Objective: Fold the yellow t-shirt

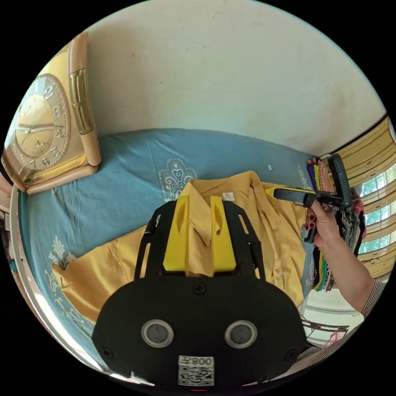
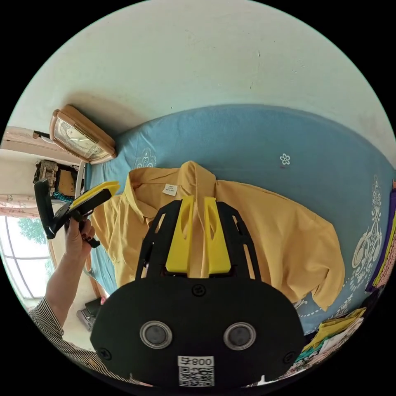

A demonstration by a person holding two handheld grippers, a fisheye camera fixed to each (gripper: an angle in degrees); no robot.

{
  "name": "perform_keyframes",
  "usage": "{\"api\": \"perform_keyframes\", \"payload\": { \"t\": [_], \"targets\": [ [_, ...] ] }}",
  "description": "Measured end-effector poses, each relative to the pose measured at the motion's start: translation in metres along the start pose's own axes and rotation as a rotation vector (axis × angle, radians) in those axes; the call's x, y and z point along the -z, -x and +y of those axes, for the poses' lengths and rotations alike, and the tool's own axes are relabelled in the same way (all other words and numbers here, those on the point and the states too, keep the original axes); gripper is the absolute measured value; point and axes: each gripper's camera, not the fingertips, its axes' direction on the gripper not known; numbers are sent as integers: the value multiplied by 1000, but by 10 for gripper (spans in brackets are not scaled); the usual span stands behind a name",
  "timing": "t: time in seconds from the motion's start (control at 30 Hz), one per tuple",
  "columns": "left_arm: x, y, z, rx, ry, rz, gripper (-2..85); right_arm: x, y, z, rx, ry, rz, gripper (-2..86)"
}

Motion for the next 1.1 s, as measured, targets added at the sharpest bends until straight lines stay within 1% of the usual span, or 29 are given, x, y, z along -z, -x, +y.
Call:
{"api": "perform_keyframes", "payload": {
  "t": [0.13,0.23,0.3,0.33,0.47,0.53,0.6,0.67,0.77,0.83,0.9,0.97,1.0,1.07,1.1],
  "targets": [
    [12,14,40,23,-61,106,87,18,-20,23,15,-65,-10,56],
    [15,19,86,19,-42,202,82,42,-42,60,20,-127,-53,56],
    [6,14,117,7,32,261,81,50,-58,106,27,-119,-73,56],
    [-3,9,137,1,100,282,81,49,-61,119,28,-105,-81,56],
    [-28,-15,197,2,336,330,81,20,-82,215,-18,76,-135,55],
    [-29,-24,221,-13,408,385,80,7,-84,251,-44,143,-208,54],
    [-26,-32,244,-35,476,380,79,-10,-69,288,3,258,-282,55],
    [-28,-45,271,-95,582,325,78,-23,-47,312,90,337,-304,55],
    [-44,-56,293,-113,664,297,75,-51,-10,346,240,463,-352,54],
    [-55,-60,300,-84,697,310,74,-71,11,365,340,537,-334,54],
    [-56,-58,302,-39,695,324,75,-101,26,392,457,670,-241,52],
    [-40,-46,309,47,652,279,80,-113,21,407,470,736,-192,46],
    [-35,-41,311,73,643,255,82,-110,12,413,453,724,-191,42],
    [-15,-13,324,210,604,135,92,-105,1,422,449,719,-144,39],
    [-12,-4,328,253,595,118,95,-102,-6,426,448,725,-119,40]
  ]
}}
